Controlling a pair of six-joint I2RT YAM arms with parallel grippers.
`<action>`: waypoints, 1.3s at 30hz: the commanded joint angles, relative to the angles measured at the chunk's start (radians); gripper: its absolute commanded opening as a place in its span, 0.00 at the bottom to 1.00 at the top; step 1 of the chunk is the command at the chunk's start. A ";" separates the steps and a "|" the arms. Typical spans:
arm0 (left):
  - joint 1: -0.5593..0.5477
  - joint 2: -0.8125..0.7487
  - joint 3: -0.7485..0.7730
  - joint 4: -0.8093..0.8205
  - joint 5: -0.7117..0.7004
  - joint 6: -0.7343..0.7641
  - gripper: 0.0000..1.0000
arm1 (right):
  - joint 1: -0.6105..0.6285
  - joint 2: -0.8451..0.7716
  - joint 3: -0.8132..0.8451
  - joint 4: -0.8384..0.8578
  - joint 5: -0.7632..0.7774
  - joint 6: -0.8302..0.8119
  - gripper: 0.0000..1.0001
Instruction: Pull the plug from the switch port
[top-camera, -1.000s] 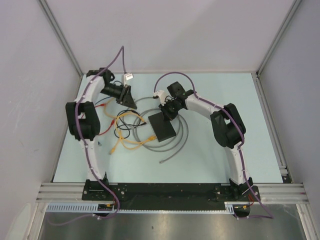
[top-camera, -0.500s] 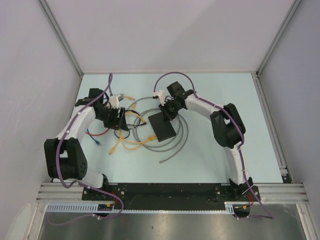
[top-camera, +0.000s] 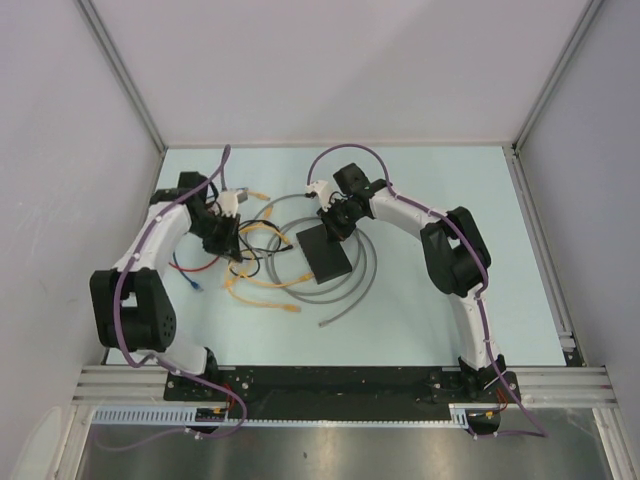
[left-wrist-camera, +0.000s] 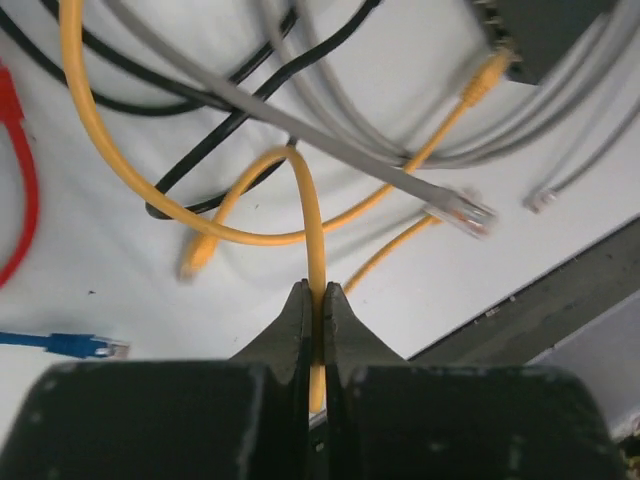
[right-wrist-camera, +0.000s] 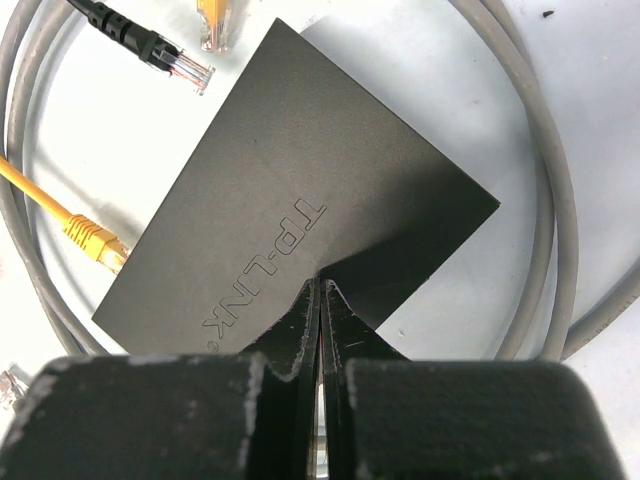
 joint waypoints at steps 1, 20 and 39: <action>-0.002 -0.047 0.252 -0.104 0.169 0.213 0.00 | 0.005 0.151 -0.029 -0.171 0.136 -0.033 0.00; 0.024 0.050 0.588 0.261 -0.429 0.086 0.16 | -0.015 0.194 0.025 -0.197 0.126 -0.011 0.00; -0.065 0.192 0.580 0.234 0.354 -0.042 0.63 | -0.027 0.185 0.020 -0.191 0.119 -0.002 0.00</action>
